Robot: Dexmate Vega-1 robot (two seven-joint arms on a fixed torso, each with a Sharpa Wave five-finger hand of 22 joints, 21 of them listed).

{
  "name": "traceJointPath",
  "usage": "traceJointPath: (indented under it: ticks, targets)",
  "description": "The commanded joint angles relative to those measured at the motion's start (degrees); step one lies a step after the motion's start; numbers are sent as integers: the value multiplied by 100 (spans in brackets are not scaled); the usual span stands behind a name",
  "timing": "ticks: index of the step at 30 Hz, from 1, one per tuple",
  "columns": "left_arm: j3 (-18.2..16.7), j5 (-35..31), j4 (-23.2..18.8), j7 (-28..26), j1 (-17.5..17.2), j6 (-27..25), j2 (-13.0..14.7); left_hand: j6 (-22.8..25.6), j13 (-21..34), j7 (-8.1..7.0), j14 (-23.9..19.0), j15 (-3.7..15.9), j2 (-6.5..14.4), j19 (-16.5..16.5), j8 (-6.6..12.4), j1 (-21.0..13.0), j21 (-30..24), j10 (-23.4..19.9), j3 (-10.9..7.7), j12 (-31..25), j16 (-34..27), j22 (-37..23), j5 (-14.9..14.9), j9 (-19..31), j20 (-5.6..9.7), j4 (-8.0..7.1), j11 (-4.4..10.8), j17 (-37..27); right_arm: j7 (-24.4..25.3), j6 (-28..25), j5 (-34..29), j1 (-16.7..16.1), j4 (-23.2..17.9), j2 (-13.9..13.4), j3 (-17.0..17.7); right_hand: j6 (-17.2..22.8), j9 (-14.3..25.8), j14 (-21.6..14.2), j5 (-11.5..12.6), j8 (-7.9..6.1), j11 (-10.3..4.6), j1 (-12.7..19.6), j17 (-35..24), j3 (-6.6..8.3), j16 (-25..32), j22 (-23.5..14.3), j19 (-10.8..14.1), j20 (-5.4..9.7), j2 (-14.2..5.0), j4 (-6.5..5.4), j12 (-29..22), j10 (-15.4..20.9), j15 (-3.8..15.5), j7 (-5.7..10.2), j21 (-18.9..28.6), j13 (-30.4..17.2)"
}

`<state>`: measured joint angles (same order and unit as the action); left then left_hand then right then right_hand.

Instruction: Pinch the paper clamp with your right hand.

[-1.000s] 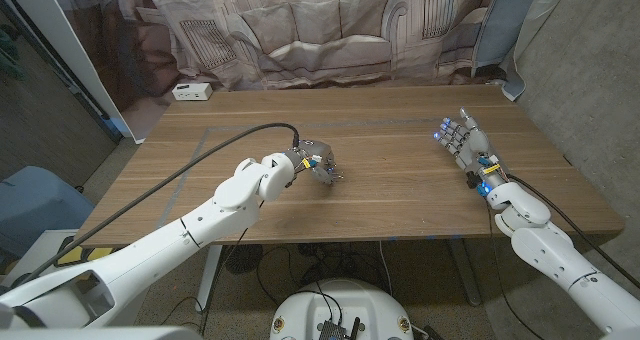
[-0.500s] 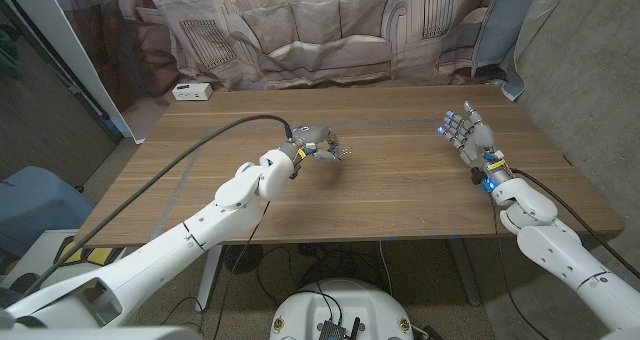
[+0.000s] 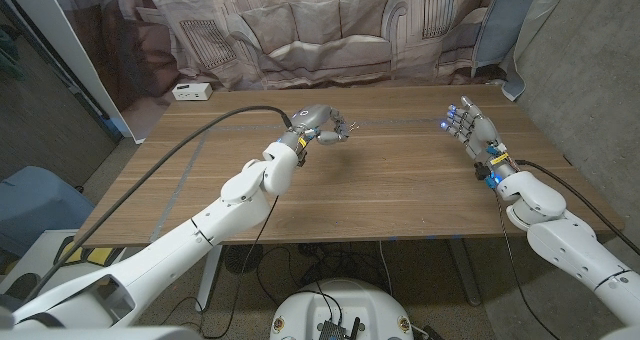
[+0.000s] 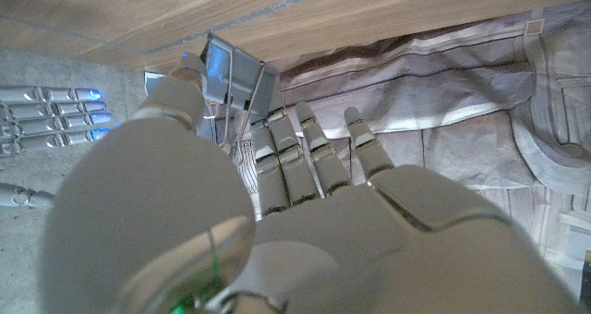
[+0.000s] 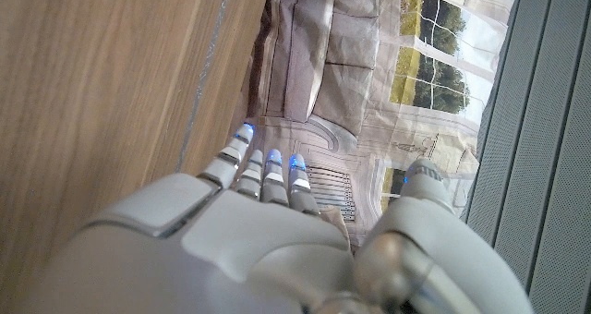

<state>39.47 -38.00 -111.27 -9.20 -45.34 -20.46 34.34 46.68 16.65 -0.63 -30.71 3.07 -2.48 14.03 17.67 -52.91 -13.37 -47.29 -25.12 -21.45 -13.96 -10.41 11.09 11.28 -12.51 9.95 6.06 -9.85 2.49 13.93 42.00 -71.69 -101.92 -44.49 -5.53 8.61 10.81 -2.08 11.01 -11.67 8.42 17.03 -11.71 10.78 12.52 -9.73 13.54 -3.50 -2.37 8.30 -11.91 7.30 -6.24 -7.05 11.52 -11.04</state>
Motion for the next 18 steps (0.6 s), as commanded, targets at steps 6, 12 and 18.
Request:
traceJointPath:
  ticks: [6,12,18]
  targets:
    - [161,539,704,-1062,405,540,-611,253,26,-328,-46,383,414,47,-21,-488,9,-428,49,29,38,6,24,20,1,-18,473,3,1079,-830,-1055,-263,-932,-443,181,136,26,-215,-29,-75,17,358,-6,127,74,-10,198,-27,-57,116,-77,184,-16,-12,64,-22]
    - [231,756,1162,-1554,532,957,-891,261,34,-340,-52,394,403,54,-31,-492,19,-429,66,42,49,6,23,21,1,-25,475,2,1372,-1063,-1509,-281,-1155,-507,209,158,28,-256,-39,-80,17,448,-3,154,77,-10,243,-47,-48,138,-85,232,-34,-16,66,-24]
    - [363,846,1401,-1664,691,1126,-1053,263,48,-363,-67,414,389,64,-50,-494,34,-432,94,60,61,7,21,23,1,-37,515,-1,1510,-1195,-1777,-336,-1308,-513,273,229,30,-323,-49,-104,11,579,0,191,86,-9,309,-58,-29,164,-99,308,-14,-7,69,-26]
